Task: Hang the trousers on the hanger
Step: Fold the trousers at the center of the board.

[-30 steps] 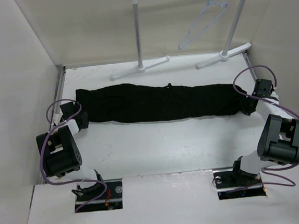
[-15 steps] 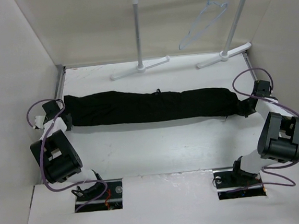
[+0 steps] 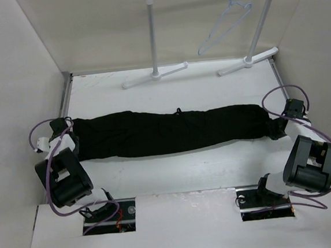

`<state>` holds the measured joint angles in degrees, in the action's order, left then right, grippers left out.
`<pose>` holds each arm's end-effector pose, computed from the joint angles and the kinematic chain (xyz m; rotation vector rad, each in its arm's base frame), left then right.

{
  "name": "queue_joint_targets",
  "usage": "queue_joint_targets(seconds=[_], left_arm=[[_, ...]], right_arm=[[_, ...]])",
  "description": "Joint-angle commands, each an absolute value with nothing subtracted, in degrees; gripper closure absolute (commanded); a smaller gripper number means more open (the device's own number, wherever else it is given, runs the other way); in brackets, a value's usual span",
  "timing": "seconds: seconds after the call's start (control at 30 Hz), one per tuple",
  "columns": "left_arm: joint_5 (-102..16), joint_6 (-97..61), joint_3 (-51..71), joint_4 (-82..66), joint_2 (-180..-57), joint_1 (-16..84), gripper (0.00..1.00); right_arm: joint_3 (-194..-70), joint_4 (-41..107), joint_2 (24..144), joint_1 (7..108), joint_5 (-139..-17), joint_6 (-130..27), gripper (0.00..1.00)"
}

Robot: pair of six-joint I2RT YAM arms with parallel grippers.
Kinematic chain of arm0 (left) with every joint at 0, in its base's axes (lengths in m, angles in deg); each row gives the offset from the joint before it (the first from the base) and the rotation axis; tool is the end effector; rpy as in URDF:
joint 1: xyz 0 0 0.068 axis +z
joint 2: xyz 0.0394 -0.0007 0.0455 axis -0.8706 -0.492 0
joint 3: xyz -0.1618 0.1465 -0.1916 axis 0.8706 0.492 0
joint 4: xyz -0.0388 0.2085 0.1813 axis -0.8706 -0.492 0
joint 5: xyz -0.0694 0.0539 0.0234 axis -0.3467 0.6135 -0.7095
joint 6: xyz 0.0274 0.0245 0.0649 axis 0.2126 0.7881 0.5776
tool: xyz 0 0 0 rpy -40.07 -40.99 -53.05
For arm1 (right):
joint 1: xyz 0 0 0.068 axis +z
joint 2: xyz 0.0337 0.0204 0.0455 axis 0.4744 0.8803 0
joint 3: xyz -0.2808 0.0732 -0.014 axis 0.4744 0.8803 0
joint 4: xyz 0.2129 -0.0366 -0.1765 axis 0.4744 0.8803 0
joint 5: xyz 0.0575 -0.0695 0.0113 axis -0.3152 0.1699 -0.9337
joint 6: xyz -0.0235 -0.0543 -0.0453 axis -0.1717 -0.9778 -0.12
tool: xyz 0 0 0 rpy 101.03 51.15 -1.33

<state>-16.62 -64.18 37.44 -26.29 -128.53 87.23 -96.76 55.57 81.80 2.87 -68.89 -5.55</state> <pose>0.2683 0.1571 0.1557 -1.7617 1.7785 0.1941 0.2470 -0.1193 0.1528 1.6770 2.0530 0.1231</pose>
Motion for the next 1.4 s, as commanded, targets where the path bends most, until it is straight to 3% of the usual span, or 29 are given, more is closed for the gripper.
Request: queue_joint_targets(seconds=[0.0,0.07,0.17,0.37,0.53,0.6,0.67,0.73,0.8,1.0,1.23,1.37], left_arm=[[-11.57,-64.10,35.02,-27.87,-122.07,85.54,0.48],[-11.05,-64.10,34.75,-29.80,-117.42,83.70,0.39],[-8.42,-63.23,34.66,-31.47,-111.26,78.26,0.36],[-5.42,-63.31,34.40,-33.86,-105.88,62.71,0.37],[-5.16,-63.31,37.29,-30.70,-104.56,49.26,0.37],[-4.98,-63.40,38.44,-30.34,-103.77,46.35,0.38],[-4.89,-63.14,38.62,-30.77,-103.07,44.15,0.38],[-4.37,-62.87,38.88,-31.13,-101.67,43.17,0.38],[-4.45,-61.91,38.62,-31.91,-100.26,43.43,0.38],[-4.37,-60.76,35.28,-35.78,-99.63,37.56,0.38],[-1.73,-61.64,28.70,-39.65,-102.97,26.13,0.38],[0.20,-62.17,25.70,-40.88,-102.89,21.99,0.38]], right_arm=[[-97.74,53.34,78.44,3.49,-65.59,-6.78,0.55],[-96.86,53.96,75.01,3.49,-65.33,-7.13,0.32],[-95.54,55.10,71.31,3.49,-63.76,-7.40,0.16],[-92.99,55.46,70.86,3.32,-62.52,-7.22,0.12],[-98.08,52.47,80.95,2.87,-67.52,-7.22,0.11],[-99.40,51.07,83.60,3.75,-67.53,-5.03,0.18],[-100.45,49.66,85.71,4.72,-67.88,-3.62,0.34],[-101.42,49.65,88.08,4.81,-67.88,-2.30,0.66],[-101.60,50.53,86.44,4.72,-66.66,-1.51,0.87],[-109.84,61.06,70.89,1.49,-53.48,-6.33,0.91],[-123.21,65.65,61.99,-1.17,-56.54,-11.69,0.90],[-127.44,66.62,60.06,4.70,-59.00,-15.56,0.90]])
